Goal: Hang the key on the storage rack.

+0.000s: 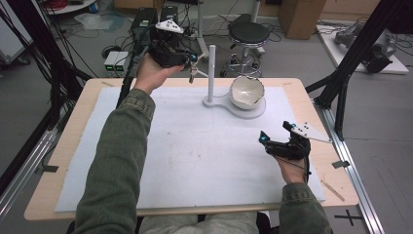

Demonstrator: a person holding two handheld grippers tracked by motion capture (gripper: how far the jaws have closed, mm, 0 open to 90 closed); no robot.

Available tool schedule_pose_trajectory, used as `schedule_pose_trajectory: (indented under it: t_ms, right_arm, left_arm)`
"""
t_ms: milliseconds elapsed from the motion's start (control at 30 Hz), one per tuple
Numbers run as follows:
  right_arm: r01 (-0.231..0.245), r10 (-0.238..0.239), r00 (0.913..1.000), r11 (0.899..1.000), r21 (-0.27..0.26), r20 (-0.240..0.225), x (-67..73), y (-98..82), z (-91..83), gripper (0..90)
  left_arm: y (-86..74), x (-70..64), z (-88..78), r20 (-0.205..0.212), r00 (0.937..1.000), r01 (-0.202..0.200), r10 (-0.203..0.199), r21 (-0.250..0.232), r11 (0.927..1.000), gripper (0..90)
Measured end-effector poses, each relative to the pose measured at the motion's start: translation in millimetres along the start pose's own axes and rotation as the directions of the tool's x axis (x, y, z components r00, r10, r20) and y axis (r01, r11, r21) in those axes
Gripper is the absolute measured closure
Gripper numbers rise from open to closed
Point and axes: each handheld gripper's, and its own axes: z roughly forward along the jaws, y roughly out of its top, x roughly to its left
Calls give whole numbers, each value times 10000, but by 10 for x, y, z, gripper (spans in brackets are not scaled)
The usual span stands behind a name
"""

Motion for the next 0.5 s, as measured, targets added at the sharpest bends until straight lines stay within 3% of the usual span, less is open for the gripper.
schedule_pose_trajectory:
  t_ms: [500]
  right_arm:
    - [83, -83, 10000, 10000, 45, -34, 3, -5, 4, 14]
  left_arm:
    - [34, -21, 290, 48, 9999, 140, -140, -65, 9999, 870]
